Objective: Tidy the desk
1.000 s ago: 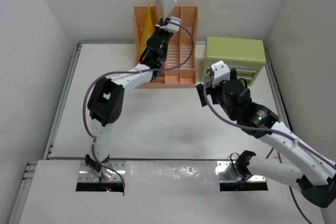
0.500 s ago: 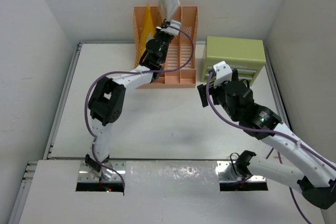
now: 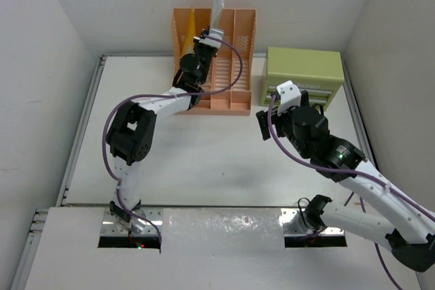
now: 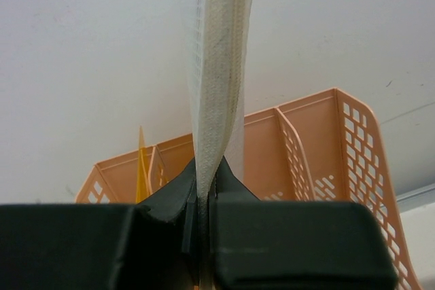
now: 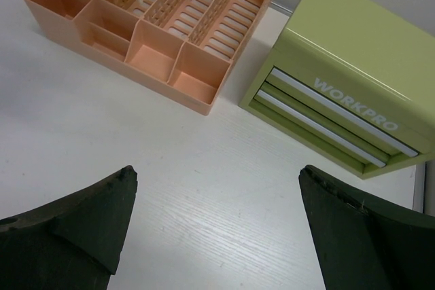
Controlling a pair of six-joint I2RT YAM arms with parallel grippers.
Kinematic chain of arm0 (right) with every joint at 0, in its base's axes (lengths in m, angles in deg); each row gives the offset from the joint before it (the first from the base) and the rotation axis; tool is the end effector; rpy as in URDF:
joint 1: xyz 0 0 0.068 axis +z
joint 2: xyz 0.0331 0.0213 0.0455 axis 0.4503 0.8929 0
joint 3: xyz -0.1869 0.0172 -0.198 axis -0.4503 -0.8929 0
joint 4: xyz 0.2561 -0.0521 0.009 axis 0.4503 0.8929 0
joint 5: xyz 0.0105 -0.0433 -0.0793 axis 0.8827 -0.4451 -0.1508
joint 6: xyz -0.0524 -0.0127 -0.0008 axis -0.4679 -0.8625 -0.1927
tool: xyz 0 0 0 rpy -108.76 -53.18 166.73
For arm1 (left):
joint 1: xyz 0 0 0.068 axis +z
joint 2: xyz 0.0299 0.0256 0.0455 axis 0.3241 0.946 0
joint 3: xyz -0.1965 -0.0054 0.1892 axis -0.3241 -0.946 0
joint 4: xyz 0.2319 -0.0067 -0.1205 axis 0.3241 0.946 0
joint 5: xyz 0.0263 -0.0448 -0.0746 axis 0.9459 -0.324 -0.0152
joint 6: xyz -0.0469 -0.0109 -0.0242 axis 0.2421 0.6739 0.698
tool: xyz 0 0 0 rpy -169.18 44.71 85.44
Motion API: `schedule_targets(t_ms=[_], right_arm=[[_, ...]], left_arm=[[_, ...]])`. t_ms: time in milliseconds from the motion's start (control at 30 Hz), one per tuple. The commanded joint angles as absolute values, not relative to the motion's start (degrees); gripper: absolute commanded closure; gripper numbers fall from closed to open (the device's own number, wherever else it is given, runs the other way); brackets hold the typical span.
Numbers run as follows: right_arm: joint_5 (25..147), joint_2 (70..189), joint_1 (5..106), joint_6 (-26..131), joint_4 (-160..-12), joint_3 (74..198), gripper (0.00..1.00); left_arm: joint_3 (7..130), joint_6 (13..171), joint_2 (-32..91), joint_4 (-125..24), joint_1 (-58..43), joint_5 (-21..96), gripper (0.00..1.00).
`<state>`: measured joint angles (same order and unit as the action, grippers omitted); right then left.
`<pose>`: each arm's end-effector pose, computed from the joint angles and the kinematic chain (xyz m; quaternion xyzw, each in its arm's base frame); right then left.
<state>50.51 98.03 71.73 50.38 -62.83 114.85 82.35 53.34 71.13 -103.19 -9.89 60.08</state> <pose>0.1440 0.1200 0.3613 -0.1398 0.7900 0.0554 0.5944 0.4246 -0.2233 0.3172 0.1627 0.5293 0.0564 0.8308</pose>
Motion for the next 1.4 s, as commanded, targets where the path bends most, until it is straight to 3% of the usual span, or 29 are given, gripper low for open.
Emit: schedule_targets(t_ms=[0,633,767,900,1033,1367], right_arm=[[51.07,97.62,71.76,50.57,-64.45,115.06,0.01],[51.69,98.85,71.67,50.13,-65.68,114.8,0.01],[56.33,104.1,71.76,49.26,-76.8,111.02,0.01],[66.44,116.21,71.67,42.76,-92.89,109.95,0.09],[68.29,123.36,71.67,40.91,-96.07,114.35,0.1],[67.86,123.29,71.67,40.2,-100.14,109.61,0.06]], left_arm=[[77.82,53.59,72.27,-98.58,-6.76,63.66,1.0],[93.02,59.73,69.63,-78.12,-4.56,59.88,1.0],[92.59,60.78,69.81,-77.14,-4.56,59.79,1.0],[91.36,62.81,70.16,-76.87,-4.56,58.21,1.0],[88.73,61.68,70.42,-81.17,-4.56,58.99,1.0],[83.28,60.7,69.02,-82.06,-4.47,58.56,1.0]])
